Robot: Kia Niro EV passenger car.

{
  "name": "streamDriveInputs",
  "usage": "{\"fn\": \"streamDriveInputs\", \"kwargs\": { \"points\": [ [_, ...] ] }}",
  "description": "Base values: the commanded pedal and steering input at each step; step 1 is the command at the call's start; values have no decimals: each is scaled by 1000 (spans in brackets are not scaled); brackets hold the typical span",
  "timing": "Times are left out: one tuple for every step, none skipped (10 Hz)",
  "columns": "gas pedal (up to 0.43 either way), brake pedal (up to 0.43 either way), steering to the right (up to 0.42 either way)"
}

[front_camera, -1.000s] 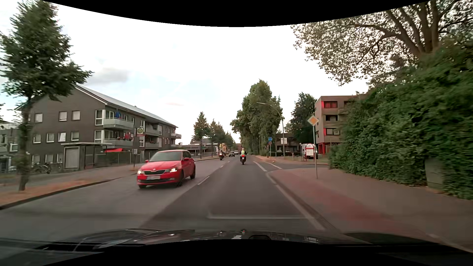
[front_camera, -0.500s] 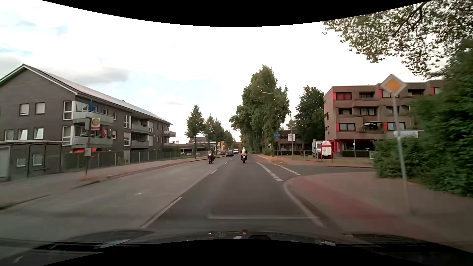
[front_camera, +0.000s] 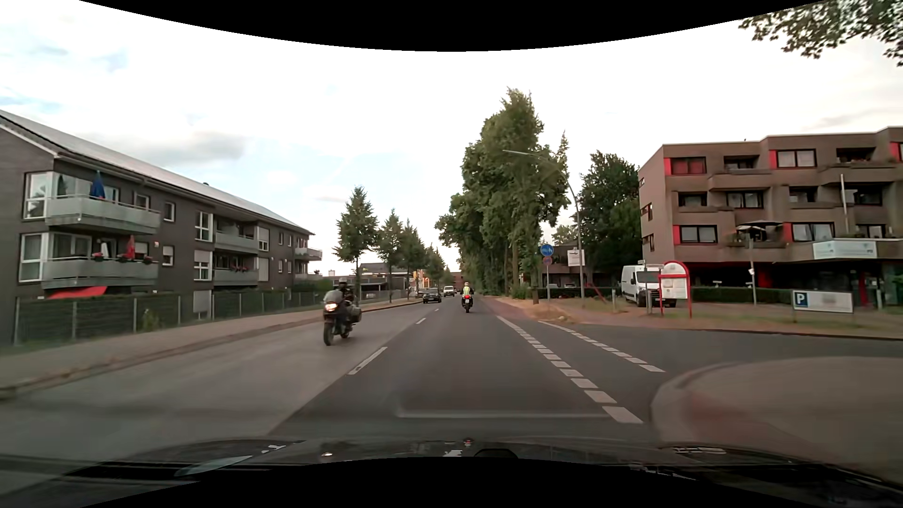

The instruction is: Follow the waypoints while adhering to traffic rules and regulations

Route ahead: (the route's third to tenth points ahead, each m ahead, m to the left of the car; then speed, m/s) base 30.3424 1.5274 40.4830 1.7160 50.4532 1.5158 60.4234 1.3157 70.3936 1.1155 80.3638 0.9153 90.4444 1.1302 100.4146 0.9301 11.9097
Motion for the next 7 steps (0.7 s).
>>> {"fn": "streamDriveInputs", "kwargs": {
  "points": [
    [177, 0, 0],
    [177, 0, 0],
    [177, 0, 0],
    [177, 0, 0],
    [177, 0, 0],
    [177, 0, 0],
    [177, 0, 0]
  ]
}}
